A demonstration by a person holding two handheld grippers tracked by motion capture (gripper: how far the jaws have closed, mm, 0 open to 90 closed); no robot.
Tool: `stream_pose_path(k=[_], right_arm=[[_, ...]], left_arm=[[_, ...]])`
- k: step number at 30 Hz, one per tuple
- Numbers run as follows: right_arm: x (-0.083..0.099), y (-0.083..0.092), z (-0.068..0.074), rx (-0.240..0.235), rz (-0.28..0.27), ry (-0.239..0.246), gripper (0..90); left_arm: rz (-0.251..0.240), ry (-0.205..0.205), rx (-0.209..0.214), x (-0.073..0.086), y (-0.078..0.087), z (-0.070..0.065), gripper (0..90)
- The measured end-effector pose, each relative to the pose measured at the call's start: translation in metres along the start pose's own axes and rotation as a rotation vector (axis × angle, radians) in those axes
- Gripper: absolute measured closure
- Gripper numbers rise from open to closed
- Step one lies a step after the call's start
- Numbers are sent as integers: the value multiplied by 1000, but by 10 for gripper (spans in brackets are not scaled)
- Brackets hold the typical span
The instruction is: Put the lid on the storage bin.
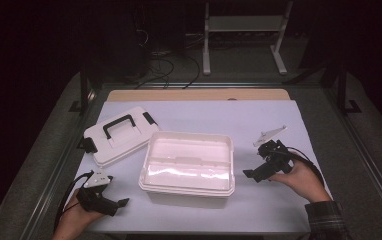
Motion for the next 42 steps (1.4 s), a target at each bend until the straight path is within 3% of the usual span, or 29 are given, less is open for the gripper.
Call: stream_pose_path(k=[7,14,16,17,19,26,33,35,37,42], right_arm=[[15,-22,2,2,20,-39,12],[30,-40,-4,52,18,-88,0],[31,-42,-4,51,26,-97,0],[37,-47,-5,70,61,-99,0],[37,-48,-4,68,60,-105,0],[38,-48,-5,87,11,-123,0],[40,-48,-5,101,-42,-117,0],[42,-47,-4,119,-119,-116,0],[43,-47,-3,127,-141,-118,0],[43,-47,-3,128,-140,-119,0]], left_arm=[[28,3,-2,-4,2,2,0],[58,-3,-13,-15,9,8,0],[67,2,-15,-19,11,11,0],[73,5,-14,-24,12,14,0],[79,4,-14,-26,13,15,0],[139,8,-7,-42,18,24,0],[151,3,-22,-61,24,34,0],[152,3,-32,-67,27,39,0],[158,-1,-44,-75,28,46,0],[162,3,-48,-85,30,55,0]])
Point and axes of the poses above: each handheld gripper's, and its own axes: y roughly backward along the jaws, x roughly out of its underside, z roughly to its left, the point moved 10 cm from there along -y, roughly forward along the jaws, and after that the axes turned 12 degrees about y, right-handed, at the moved point
